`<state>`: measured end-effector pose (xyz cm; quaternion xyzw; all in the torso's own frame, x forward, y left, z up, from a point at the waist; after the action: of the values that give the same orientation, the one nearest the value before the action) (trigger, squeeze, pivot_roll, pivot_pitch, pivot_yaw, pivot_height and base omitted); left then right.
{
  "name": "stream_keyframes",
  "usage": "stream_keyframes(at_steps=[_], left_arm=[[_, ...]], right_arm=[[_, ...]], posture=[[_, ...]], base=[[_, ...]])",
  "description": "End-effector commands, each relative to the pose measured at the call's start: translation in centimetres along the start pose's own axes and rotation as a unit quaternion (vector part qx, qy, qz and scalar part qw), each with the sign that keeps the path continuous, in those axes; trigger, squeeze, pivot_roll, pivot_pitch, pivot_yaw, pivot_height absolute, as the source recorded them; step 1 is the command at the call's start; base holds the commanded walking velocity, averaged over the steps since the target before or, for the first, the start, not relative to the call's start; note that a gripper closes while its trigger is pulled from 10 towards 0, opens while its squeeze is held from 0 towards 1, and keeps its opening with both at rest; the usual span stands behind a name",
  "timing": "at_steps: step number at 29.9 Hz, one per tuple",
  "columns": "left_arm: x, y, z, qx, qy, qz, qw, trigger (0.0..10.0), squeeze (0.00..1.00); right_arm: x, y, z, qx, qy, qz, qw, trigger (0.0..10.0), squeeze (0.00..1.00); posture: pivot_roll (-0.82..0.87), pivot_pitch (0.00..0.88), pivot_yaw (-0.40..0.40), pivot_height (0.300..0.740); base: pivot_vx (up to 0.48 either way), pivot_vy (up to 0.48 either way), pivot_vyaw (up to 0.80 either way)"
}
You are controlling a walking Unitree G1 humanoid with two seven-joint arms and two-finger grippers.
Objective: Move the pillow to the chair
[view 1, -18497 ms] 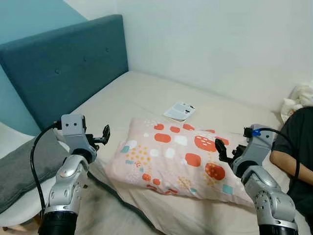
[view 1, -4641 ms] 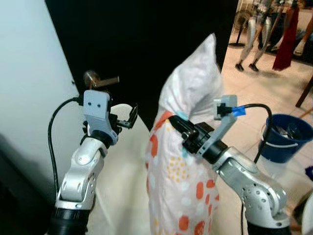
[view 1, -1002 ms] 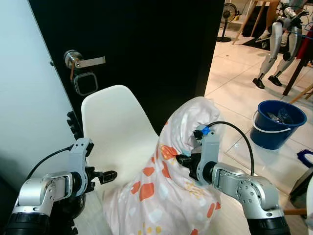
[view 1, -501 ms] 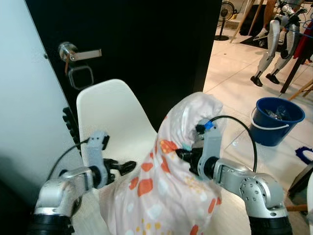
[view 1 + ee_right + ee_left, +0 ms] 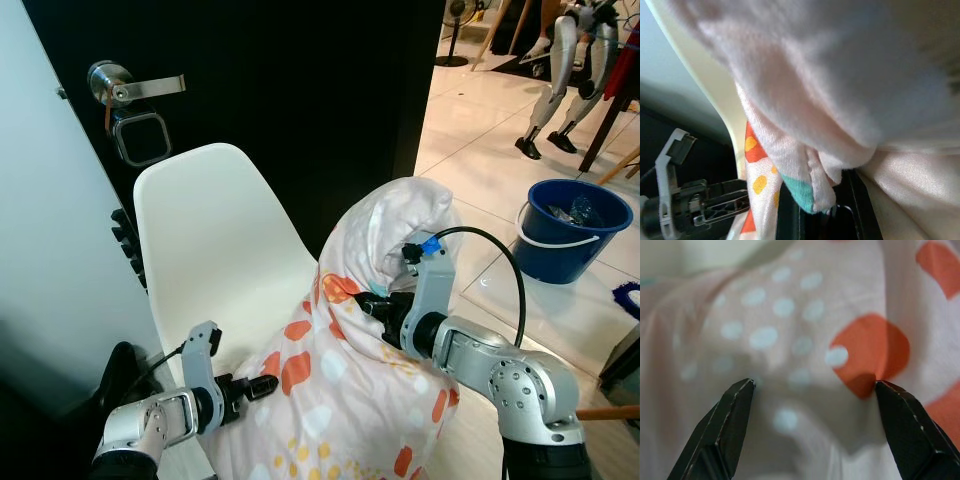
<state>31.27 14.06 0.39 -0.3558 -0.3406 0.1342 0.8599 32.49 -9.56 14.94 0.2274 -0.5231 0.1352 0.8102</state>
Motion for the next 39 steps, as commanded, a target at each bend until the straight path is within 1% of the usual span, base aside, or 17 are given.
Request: stream_keyframes(at_steps=[1, 3, 6, 9, 12, 13, 15, 20, 21, 23, 24, 30, 39], left_arm=[[0.3, 0.2, 0.0, -0.008, -0.011, 0.009, 1.000, 10.0, 0.00], [1.1, 0.0, -0.1, -0.036, -0.033, 0.025, 0.999, 10.0, 0.00], [1.4, -0.1, -0.3, -0.045, -0.044, 0.026, 0.998, 10.0, 0.00], [1.3, -0.2, -0.6, -0.050, -0.044, 0.026, 0.997, 10.0, 0.00], [1.1, -1.6, -1.4, -0.079, -0.045, 0.033, 0.995, 10.0, 0.00], [1.1, -1.6, -1.4, -0.079, -0.045, 0.033, 0.995, 10.0, 0.00], [0.9, -2.1, -1.7, -0.088, -0.040, 0.032, 0.995, 10.0, 0.00], [0.0, -2.1, -2.3, -0.093, -0.019, 0.039, 0.995, 10.0, 0.00], [-0.3, -2.0, -2.3, -0.096, -0.012, 0.040, 0.994, 6.4, 0.00], [-0.4, -2.0, -2.2, -0.098, -0.009, 0.040, 0.994, 6.4, 0.00], [-0.9, -1.6, -2.0, -0.100, 0.002, 0.045, 0.994, 0.0, 0.00], [-1.3, -0.9, -1.8, -0.094, 0.005, 0.053, 0.994, 0.0, 0.00], [-0.7, -0.3, -1.7, -0.087, -0.013, 0.059, 0.994, 0.0, 0.00]], right_arm=[[-0.6, 1.3, -0.5, 0.026, 0.015, -0.007, 1.000, 10.0, 0.00], [-0.3, 1.7, -0.6, 0.029, 0.010, -0.007, 0.999, 10.0, 0.00], [-0.1, 2.0, -0.6, 0.032, 0.006, -0.007, 0.999, 10.0, 0.00], [0.1, 2.0, -0.6, 0.032, 0.004, -0.007, 0.999, 10.0, 0.00], [0.6, 2.1, -0.5, 0.031, -0.003, -0.007, 0.999, 10.0, 0.00], [0.6, 2.1, -0.5, 0.031, -0.003, -0.007, 0.999, 10.0, 0.00], [0.7, 2.2, -0.4, 0.032, -0.005, -0.007, 0.999, 10.0, 0.00], [1.1, 2.6, -0.6, 0.036, -0.008, -0.006, 0.999, 10.0, 0.00], [1.2, 2.6, -0.5, 0.037, -0.009, -0.006, 0.999, 10.0, 0.00], [1.2, 2.6, -0.5, 0.037, -0.010, -0.006, 0.999, 10.0, 0.00], [1.5, 2.6, -0.5, 0.035, -0.014, -0.007, 0.999, 10.0, 0.00], [1.9, 2.6, -0.4, 0.035, -0.020, -0.007, 0.999, 10.0, 0.00], [2.2, 2.9, -0.2, 0.039, -0.024, -0.005, 0.999, 10.0, 0.00]], posture=[[-0.11, 0.095, 0.054, 0.590], [-0.12, 0.096, 0.058, 0.590], [-0.12, 0.097, 0.058, 0.590], [-0.12, 0.097, 0.059, 0.590], [-0.13, 0.106, 0.057, 0.590], [-0.13, 0.106, 0.057, 0.590], [-0.13, 0.110, 0.052, 0.590], [-0.13, 0.114, 0.052, 0.590], [-0.14, 0.117, 0.055, 0.590], [-0.14, 0.117, 0.055, 0.590], [-0.14, 0.120, 0.057, 0.590], [-0.14, 0.126, 0.062, 0.590], [-0.15, 0.113, 0.063, 0.590]], base=[[0.000, 0.000, 0.00], [0.000, 0.000, 0.00], [0.000, 0.000, 0.00], [0.000, 0.000, 0.00], [0.000, 0.000, 0.00], [0.000, 0.000, 0.00], [0.000, 0.000, 0.00], [0.000, 0.000, 0.00], [0.000, 0.000, 0.00], [0.000, 0.000, 0.00], [0.000, 0.000, 0.00], [0.000, 0.000, 0.00], [0.000, 0.000, 0.00]])
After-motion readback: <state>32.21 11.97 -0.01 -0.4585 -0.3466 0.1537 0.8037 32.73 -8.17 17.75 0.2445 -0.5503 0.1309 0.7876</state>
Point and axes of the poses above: a point about 5 cm out from each wrist's last joint towards the gripper, its own z axis pointing back from the gripper into the wrist, its own x axis along the axis of the wrist's last joint, y = z × x, the point moved 5 cm from there along -z, pointing out of the wrist towards the gripper, and after that the axes turned 10 degrees about z, right-handed, at the moved point
